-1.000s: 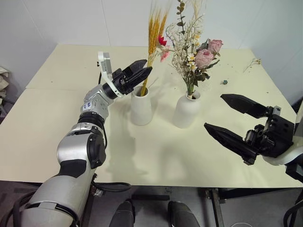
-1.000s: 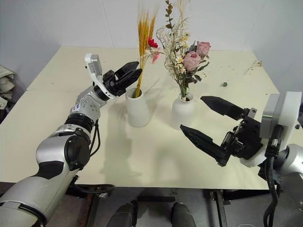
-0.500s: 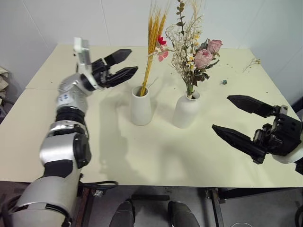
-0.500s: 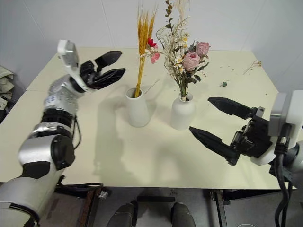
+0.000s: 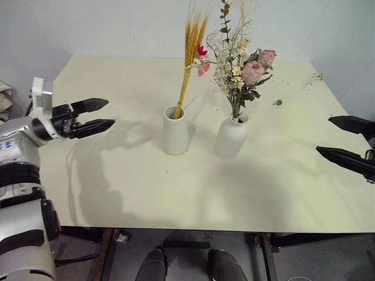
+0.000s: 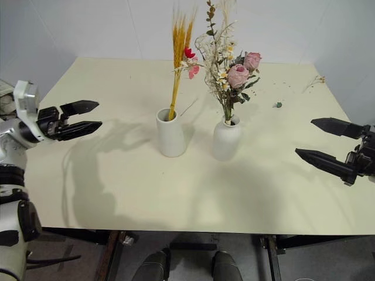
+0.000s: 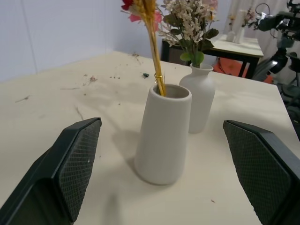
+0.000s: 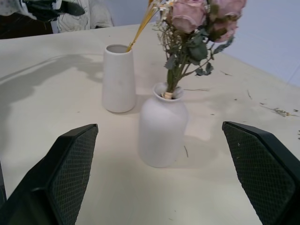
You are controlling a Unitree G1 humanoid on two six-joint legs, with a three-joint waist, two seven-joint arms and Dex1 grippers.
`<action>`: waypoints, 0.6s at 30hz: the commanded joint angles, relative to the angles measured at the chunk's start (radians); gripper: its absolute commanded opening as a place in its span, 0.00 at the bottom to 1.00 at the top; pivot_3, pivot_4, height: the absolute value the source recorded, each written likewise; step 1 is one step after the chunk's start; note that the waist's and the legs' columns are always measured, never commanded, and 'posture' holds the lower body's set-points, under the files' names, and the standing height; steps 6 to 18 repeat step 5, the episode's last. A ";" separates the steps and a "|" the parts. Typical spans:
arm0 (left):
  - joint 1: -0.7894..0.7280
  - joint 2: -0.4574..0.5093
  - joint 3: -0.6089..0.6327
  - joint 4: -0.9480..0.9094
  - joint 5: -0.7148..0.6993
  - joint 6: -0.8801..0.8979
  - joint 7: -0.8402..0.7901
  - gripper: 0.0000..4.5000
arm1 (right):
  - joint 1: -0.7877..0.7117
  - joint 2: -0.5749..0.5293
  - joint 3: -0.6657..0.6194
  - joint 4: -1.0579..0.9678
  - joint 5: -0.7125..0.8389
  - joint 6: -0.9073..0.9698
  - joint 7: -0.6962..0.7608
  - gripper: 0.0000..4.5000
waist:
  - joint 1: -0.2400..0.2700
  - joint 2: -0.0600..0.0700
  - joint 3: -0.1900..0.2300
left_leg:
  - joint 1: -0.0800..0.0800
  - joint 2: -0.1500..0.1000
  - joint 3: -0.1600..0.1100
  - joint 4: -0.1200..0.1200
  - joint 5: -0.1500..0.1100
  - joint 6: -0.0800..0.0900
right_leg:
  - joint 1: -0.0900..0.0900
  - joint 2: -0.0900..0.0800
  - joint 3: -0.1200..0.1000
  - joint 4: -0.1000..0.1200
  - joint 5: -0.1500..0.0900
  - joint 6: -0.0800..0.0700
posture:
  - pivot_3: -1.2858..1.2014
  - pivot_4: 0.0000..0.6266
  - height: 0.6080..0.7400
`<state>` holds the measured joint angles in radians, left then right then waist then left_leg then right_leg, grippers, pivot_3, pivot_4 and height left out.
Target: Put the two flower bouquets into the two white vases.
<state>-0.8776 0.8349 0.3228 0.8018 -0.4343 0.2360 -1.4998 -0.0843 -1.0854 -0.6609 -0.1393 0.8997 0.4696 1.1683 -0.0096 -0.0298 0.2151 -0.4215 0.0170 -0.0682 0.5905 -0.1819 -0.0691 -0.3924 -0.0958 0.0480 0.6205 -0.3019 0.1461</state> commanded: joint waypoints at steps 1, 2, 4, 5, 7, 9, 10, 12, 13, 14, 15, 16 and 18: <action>0.010 0.019 0.051 -0.065 -0.062 0.031 0.010 0.99 | -0.037 -0.008 0.007 0.009 -0.016 -0.006 0.021 1.00 | -0.001 0.000 0.000 | 0.000 0.000 0.000 0.000 0.000 0.000 | 0.000 0.000 0.000 0.000 0.000 0.000 | 0.52 0.24 1.00; 0.011 0.020 0.049 -0.069 -0.062 0.030 0.013 0.99 | -0.048 -0.002 0.015 0.010 -0.022 -0.006 0.020 1.00 | -0.001 0.000 0.000 | 0.000 0.000 0.000 0.000 0.000 0.000 | 0.000 0.000 0.000 0.000 0.000 0.000 | 0.52 0.24 1.00; 0.012 0.019 0.054 -0.075 -0.065 0.032 0.032 0.99 | -0.059 0.014 0.023 0.002 -0.023 -0.005 0.010 1.00 | -0.001 0.000 0.000 | 0.000 0.000 0.000 0.000 0.000 0.000 | 0.000 0.000 0.000 0.000 0.000 0.000 | 0.52 0.24 1.00; 0.016 0.018 0.063 -0.083 -0.073 0.033 0.039 0.99 | -0.055 0.025 0.018 -0.012 -0.020 -0.002 0.002 1.00 | -0.001 0.000 0.000 | 0.000 0.000 0.000 0.000 0.000 0.000 | 0.000 0.000 0.000 0.000 0.000 0.000 | 0.52 0.24 1.00; 0.016 0.018 0.063 -0.083 -0.073 0.033 0.039 0.99 | -0.055 0.025 0.018 -0.012 -0.020 -0.002 0.002 1.00 | -0.001 0.000 0.000 | 0.000 0.000 0.000 0.000 0.000 0.000 | 0.000 0.000 0.000 0.000 0.000 0.000 | 0.52 0.24 1.00; 0.016 0.018 0.063 -0.083 -0.073 0.033 0.039 0.99 | -0.055 0.025 0.018 -0.012 -0.020 -0.002 0.002 1.00 | -0.001 0.000 0.000 | 0.000 0.000 0.000 0.000 0.000 0.000 | 0.000 0.000 0.000 0.000 0.000 0.000 | 0.52 0.24 1.00; 0.016 0.018 0.063 -0.083 -0.073 0.033 0.039 0.99 | -0.055 0.025 0.018 -0.012 -0.020 -0.002 0.002 1.00 | -0.001 0.000 0.000 | 0.000 0.000 0.000 0.000 0.000 0.000 | 0.000 0.000 0.000 0.000 0.000 0.000 | 0.52 0.24 1.00; 0.016 0.018 0.063 -0.083 -0.073 0.033 0.039 0.99 | -0.055 0.025 0.018 -0.012 -0.020 -0.002 0.002 1.00 | -0.001 0.000 0.000 | 0.000 0.000 0.000 0.000 0.000 0.000 | 0.000 0.000 0.000 0.000 0.000 0.000 | 0.52 0.24 1.00; 0.016 0.018 0.063 -0.083 -0.073 0.033 0.039 0.99 | -0.055 0.025 0.018 -0.012 -0.020 -0.002 0.002 1.00 | -0.001 0.000 0.000 | 0.000 0.000 0.000 0.000 0.000 0.000 | 0.000 0.000 0.000 0.000 0.000 0.000 | 0.52 0.24 1.00; 0.016 0.018 0.063 -0.083 -0.073 0.033 0.039 0.99 | -0.055 0.025 0.018 -0.012 -0.020 -0.002 0.002 1.00 | -0.001 0.000 0.000 | 0.000 0.000 0.000 0.000 0.000 0.000 | 0.000 0.000 0.000 0.000 0.000 0.000 | 0.52 0.24 1.00; 0.016 0.018 0.063 -0.083 -0.073 0.033 0.039 0.99 | -0.055 0.025 0.018 -0.012 -0.020 -0.002 0.002 1.00 | -0.001 0.000 0.000 | 0.000 0.000 0.000 0.000 0.000 0.000 | 0.000 0.000 0.000 0.000 0.000 0.000 | 0.52 0.24 1.00; 0.016 0.018 0.063 -0.083 -0.073 0.033 0.039 0.99 | -0.055 0.025 0.018 -0.012 -0.020 -0.002 0.002 1.00 | -0.001 0.000 0.000 | 0.000 0.000 0.000 0.000 0.000 0.000 | 0.000 0.000 0.000 0.000 0.000 0.000 | 0.52 0.24 1.00; 0.016 0.018 0.063 -0.083 -0.073 0.033 0.039 0.99 | -0.055 0.025 0.018 -0.012 -0.020 -0.002 0.002 1.00 | -0.001 0.000 0.000 | 0.000 0.000 0.000 0.000 0.000 0.000 | 0.000 0.000 0.000 0.000 0.000 0.000 | 0.52 0.24 1.00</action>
